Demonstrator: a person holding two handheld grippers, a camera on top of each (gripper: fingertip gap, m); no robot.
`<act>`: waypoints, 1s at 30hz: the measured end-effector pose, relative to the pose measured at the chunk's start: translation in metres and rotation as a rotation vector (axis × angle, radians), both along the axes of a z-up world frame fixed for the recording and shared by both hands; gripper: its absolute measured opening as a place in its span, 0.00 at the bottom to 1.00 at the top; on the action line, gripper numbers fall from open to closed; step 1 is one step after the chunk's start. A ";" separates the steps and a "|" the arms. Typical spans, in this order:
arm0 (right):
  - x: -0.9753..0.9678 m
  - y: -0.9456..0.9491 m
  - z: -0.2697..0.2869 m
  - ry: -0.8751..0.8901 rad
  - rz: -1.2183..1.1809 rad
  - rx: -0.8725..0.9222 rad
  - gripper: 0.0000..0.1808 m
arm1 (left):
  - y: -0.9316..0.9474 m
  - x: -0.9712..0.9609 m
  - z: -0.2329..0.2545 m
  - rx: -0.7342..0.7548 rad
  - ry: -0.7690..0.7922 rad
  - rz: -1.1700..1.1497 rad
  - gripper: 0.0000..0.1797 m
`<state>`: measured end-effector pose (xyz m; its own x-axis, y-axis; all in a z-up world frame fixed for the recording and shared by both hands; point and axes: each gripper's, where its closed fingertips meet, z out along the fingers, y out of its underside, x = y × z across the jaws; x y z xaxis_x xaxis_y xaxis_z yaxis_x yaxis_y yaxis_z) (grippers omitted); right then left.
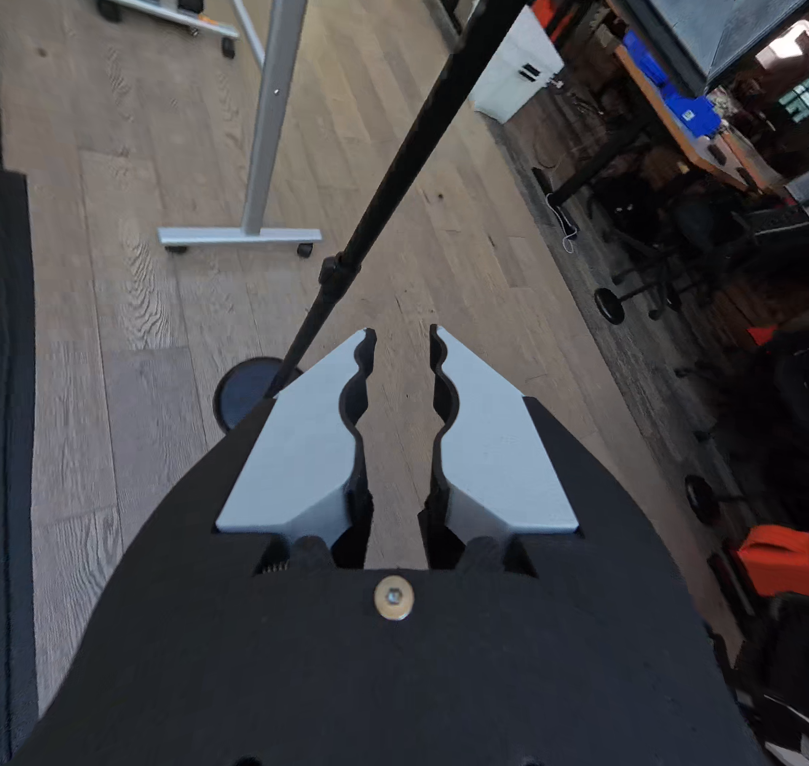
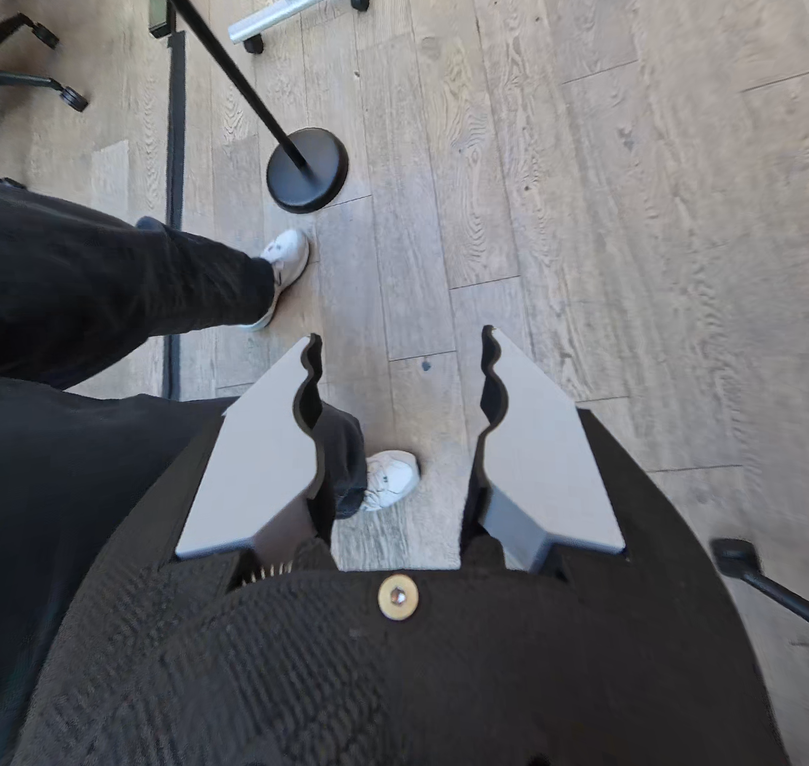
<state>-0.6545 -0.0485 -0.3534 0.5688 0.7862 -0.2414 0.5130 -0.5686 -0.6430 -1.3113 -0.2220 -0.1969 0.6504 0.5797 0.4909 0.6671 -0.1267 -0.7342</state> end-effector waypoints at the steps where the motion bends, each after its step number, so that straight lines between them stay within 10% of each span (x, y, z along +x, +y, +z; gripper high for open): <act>1: 0.020 0.014 0.012 -0.028 -0.021 0.021 0.41 | -0.016 0.011 0.002 0.005 -0.033 0.074 0.11; 5: 0.061 0.067 0.028 -0.095 -0.075 -0.058 0.40 | -0.040 0.019 0.071 0.235 -0.008 0.369 0.03; 9: 0.014 0.155 0.068 -0.057 0.026 0.047 0.39 | -0.030 0.025 0.105 0.153 0.057 0.357 0.01; 20: -0.062 0.418 0.117 -0.089 0.338 0.126 0.38 | 0.019 0.191 -0.017 0.335 -0.291 0.833 0.00; 30: -0.050 0.675 0.127 -0.100 0.503 0.155 0.38 | 0.181 0.238 0.038 0.622 -0.103 0.940 0.00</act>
<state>-0.7045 0.6262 -0.2265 0.1266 0.9898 -0.0647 0.7607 -0.1388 -0.6341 -1.0738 -0.0408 -0.1584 0.0254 0.4539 0.8907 0.3661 0.8249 -0.4308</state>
